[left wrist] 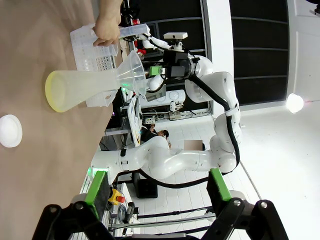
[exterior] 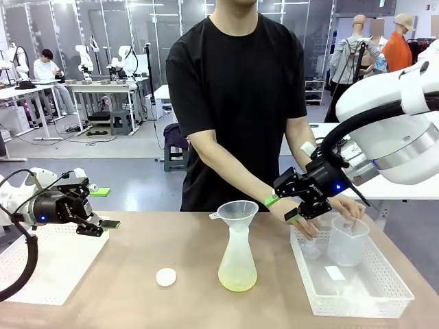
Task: Prepare the solutions needed for the experiment.
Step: Once the solution is in the Big flask , pick up the Plastic Funnel and place it back into the right Organizing basket.
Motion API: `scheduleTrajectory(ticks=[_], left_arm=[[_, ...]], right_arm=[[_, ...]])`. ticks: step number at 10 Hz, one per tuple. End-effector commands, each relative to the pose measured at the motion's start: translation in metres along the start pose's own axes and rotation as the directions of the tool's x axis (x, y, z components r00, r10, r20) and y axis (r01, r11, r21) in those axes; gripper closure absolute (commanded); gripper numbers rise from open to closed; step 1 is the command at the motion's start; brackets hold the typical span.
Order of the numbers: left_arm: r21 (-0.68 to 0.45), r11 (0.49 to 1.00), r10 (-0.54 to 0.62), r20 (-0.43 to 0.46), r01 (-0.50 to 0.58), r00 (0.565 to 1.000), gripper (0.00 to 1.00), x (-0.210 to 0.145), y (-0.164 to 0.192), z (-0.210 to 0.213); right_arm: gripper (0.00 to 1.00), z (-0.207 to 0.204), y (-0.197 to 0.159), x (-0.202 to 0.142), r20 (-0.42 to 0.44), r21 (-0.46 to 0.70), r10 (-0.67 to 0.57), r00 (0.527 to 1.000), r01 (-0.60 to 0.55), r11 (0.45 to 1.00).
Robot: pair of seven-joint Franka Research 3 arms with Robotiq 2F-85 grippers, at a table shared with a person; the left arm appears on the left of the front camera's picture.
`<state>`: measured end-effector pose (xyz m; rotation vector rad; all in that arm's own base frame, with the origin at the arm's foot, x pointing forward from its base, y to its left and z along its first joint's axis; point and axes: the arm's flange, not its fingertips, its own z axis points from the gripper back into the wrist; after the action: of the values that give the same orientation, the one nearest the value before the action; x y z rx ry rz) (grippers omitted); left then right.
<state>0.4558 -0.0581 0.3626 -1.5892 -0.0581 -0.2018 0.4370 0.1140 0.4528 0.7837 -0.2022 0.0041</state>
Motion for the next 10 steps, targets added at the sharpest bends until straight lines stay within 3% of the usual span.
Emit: scheduleTrajectory(ticks=[1, 3, 6, 10], left_arm=[[-0.015, 1.000, -0.005, 0.009, 0.005, 1.000, 0.00, 0.001, -0.002, -0.001], [-0.015, 1.000, -0.005, 0.009, 0.005, 1.000, 0.00, 0.001, -0.002, -0.001], [-0.015, 1.000, -0.005, 0.009, 0.005, 1.000, 0.00, 0.001, -0.002, -0.001], [-0.015, 1.000, -0.005, 0.009, 0.005, 1.000, 0.00, 0.001, -0.002, -0.001]], right_arm=[[0.28, -0.001, -0.001, 0.002, -0.002, 0.020, -0.006, 1.000, 0.006, 1.000], [0.28, 0.001, -0.002, 0.001, 0.001, 0.001, -0.005, 1.000, 0.005, 1.000], [0.28, 0.006, 0.038, -0.009, 0.020, -0.116, 0.011, 1.000, -0.009, 0.993], [0.28, 0.003, 0.067, -0.004, -0.007, -0.155, -0.027, 1.000, 0.026, 0.988]])
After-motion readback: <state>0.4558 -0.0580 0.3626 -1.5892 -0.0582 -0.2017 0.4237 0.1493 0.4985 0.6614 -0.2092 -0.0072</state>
